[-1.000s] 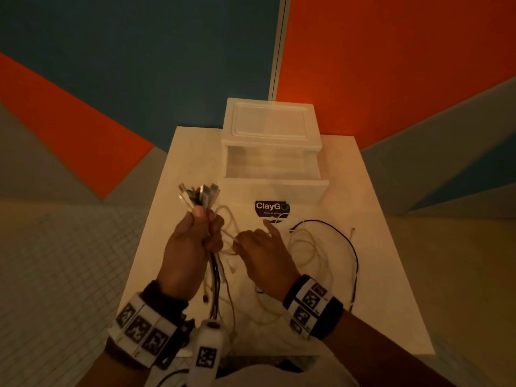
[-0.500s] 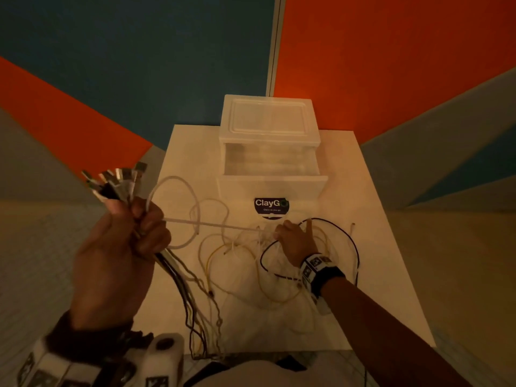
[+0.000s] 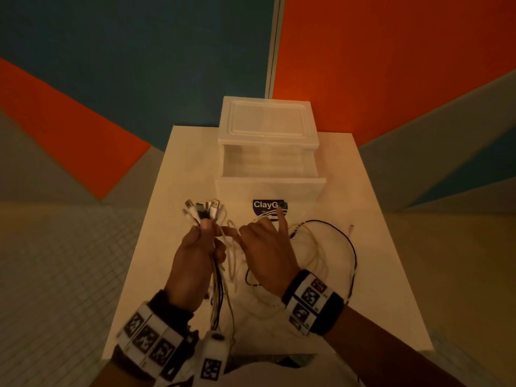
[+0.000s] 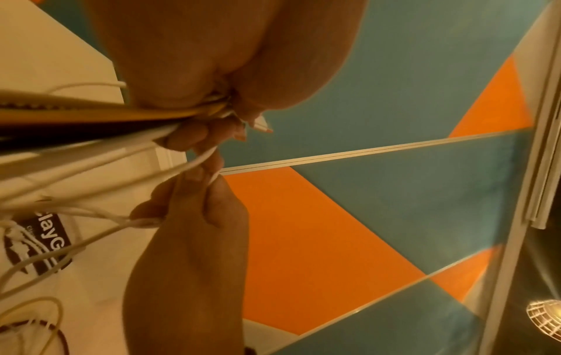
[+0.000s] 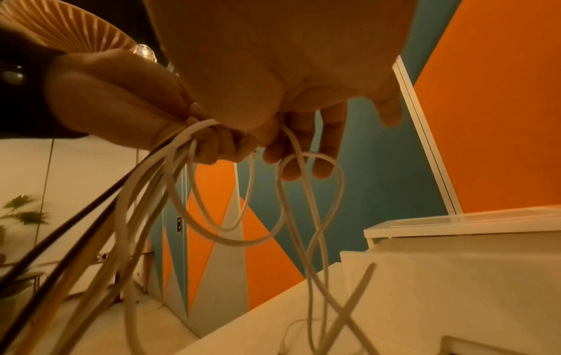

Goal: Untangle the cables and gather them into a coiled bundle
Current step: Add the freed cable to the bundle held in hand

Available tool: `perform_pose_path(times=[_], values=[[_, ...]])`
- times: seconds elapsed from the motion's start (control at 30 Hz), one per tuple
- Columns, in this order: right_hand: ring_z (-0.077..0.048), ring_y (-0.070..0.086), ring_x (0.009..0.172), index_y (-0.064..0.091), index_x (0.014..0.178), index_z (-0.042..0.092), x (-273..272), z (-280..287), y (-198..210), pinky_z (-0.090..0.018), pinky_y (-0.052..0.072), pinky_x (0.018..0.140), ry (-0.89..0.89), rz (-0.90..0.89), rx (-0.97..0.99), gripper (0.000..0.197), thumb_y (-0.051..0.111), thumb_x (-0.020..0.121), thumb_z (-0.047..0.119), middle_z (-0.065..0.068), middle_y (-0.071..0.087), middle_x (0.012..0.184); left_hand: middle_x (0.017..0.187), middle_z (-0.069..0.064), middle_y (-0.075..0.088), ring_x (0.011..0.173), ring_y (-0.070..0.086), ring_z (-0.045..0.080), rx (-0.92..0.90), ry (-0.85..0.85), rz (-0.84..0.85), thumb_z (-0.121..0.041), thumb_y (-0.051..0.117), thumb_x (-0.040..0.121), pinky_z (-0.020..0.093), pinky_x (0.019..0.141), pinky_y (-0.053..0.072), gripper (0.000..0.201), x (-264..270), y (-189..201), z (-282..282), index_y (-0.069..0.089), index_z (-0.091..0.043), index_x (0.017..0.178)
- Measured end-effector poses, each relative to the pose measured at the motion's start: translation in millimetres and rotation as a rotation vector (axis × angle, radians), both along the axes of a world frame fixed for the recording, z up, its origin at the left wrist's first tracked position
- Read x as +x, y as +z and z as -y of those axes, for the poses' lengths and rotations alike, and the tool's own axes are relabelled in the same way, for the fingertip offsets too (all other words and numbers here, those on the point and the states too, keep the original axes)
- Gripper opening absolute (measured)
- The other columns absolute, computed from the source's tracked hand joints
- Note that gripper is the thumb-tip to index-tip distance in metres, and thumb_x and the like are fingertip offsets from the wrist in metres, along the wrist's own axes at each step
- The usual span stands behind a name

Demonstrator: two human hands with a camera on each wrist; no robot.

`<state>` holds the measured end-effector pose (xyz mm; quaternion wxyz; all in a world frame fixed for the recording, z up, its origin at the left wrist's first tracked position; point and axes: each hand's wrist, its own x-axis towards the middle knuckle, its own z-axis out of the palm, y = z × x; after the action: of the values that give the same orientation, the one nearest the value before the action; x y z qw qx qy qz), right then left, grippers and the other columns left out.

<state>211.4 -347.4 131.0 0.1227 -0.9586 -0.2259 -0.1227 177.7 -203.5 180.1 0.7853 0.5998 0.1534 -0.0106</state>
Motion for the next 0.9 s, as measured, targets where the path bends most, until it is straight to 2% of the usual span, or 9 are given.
perform_pose_path(times=[0.07,0.17,0.27,0.33,0.47,0.57,0.7,0.83,0.9], values=[[-0.019,0.057,0.087,0.058,0.081,0.023,-3.6,2.5,-3.6,-0.061,0.026,0.11,0.002,0.02,-0.025,0.021,0.045,0.096,0.03,0.009,0.062,0.076,0.101,0.019,0.069,0.058,0.042,0.017,0.017,0.014,0.002,-0.033,0.039,0.103,0.035,0.059,0.036,0.033,2.6,-0.4,0.8,0.06,-0.008,0.097],[-0.02,0.057,0.087,0.059,0.085,0.024,-9.3,2.6,-7.9,-0.06,0.022,0.111,0.001,0.028,-0.032,0.015,0.051,0.096,0.03,0.009,0.062,0.077,0.099,0.016,0.069,0.055,0.042,0.014,-0.012,0.054,-0.03,-0.03,0.039,0.102,0.029,0.055,0.038,0.031,5.3,-0.9,3.4,0.058,-0.006,0.103],[-0.021,0.056,0.087,0.06,0.09,0.023,-14.3,0.2,-8.4,-0.062,0.023,0.11,0.026,0.042,-0.009,0.015,0.046,0.094,0.027,0.007,0.061,0.078,0.093,0.018,0.068,0.051,0.043,0.011,-0.053,0.068,-0.093,-0.03,0.04,0.103,0.024,0.05,0.04,0.032,7.7,-3.9,4.6,0.057,-0.005,0.094],[-0.02,0.056,0.089,0.06,0.1,0.023,-18.7,-1.9,-9.6,-0.063,0.027,0.108,0.061,0.053,-0.002,0.021,0.042,0.091,0.027,0.007,0.062,0.08,0.084,0.017,0.066,0.05,0.045,0.01,-0.112,0.06,-0.123,-0.029,0.039,0.103,0.023,0.049,0.04,0.034,8.3,-5.5,5.0,0.055,-0.005,0.086],[-0.02,0.054,0.089,0.057,0.093,0.024,-17.8,3.8,-31.2,-0.062,0.028,0.108,0.076,0.03,-0.011,0.017,0.044,0.097,0.036,0.007,0.06,0.083,0.07,0.005,0.05,0.048,0.036,0.008,-0.192,0.074,-0.09,-0.03,0.035,0.104,0.021,0.047,0.036,0.033,6.8,-0.7,-3.5,0.049,-0.01,0.081],[-0.022,0.056,0.091,0.056,0.099,0.023,-6.4,28.3,-65.0,-0.063,0.027,0.108,0.046,-0.021,-0.104,0.01,0.051,0.095,0.031,0.005,0.06,0.091,0.067,-0.001,0.047,0.05,0.033,0.008,-0.203,0.107,-0.043,-0.03,0.035,0.104,0.021,0.048,0.033,0.032,3.6,11.6,-23.8,0.047,-0.014,0.079],[-0.027,0.055,0.105,0.055,0.108,0.019,15.5,53.3,-90.9,-0.061,0.026,0.11,-0.056,-0.23,-0.24,0.015,0.05,0.094,0.023,-0.002,0.055,0.111,0.069,-0.004,0.045,0.054,0.035,0.007,-0.192,0.112,0.026,-0.035,0.036,0.102,0.022,0.051,0.031,0.03,-9.4,30.2,-39.3,0.046,-0.016,0.081],[-0.03,0.038,0.131,0.047,0.128,0.019,36.1,82.8,-101.6,-0.058,0.019,0.113,-0.162,-0.53,-0.373,0.037,0.049,0.093,0.031,-0.006,0.038,0.14,0.065,-0.007,0.047,0.053,0.037,0.005,-0.219,0.19,0.128,-0.029,0.034,0.104,0.018,0.048,0.033,0.035,-18.3,51.1,-50.9,0.049,-0.019,0.074],[-0.028,0.031,0.138,0.038,0.139,0.02,41.5,100.0,-108.5,-0.06,0.015,0.114,-0.23,-0.636,-0.459,0.044,0.043,0.096,0.029,-0.006,0.031,0.149,0.065,-0.007,0.049,0.051,0.037,0.004,-0.224,0.199,0.161,-0.028,0.033,0.105,0.016,0.048,0.034,0.037,-20.2,59.8,-61.0,0.051,-0.019,0.074]])
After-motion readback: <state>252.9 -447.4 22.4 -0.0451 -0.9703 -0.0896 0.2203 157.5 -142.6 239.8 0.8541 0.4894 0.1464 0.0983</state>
